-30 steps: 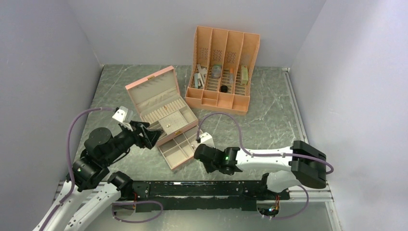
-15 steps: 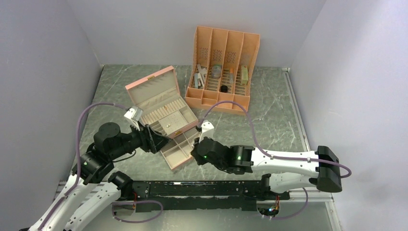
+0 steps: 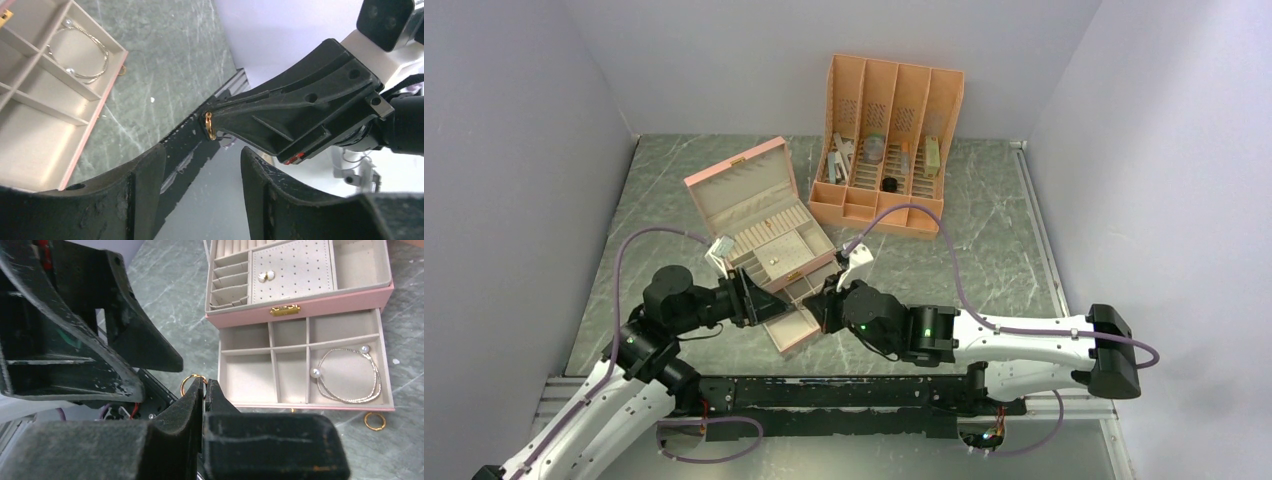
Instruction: Organize the mixed jewelry
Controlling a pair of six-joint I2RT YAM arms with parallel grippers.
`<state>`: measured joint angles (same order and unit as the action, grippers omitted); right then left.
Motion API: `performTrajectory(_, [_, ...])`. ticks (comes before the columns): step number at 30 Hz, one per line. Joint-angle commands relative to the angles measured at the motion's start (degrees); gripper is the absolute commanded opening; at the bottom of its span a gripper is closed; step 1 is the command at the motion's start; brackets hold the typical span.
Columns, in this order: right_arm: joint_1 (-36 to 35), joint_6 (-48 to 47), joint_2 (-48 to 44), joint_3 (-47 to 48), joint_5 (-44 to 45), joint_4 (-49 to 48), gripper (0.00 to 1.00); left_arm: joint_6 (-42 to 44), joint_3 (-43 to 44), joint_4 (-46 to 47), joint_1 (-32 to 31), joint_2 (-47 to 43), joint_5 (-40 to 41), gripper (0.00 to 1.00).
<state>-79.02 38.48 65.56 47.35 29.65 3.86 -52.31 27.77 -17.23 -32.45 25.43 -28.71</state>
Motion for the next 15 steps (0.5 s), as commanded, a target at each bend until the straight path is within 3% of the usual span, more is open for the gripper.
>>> performTrajectory(1, [-1.24,-1.45,-0.26,1.38,4.32,-4.80,0.00,-7.76,-1.75,8.33,0.37,-0.52,-4.26,0.60])
performTrajectory(15, [-2.38,-2.23,0.51,1.98,3.97,-7.60,0.00,-14.23,-5.38,15.36,0.37,0.15,-6.43,0.42])
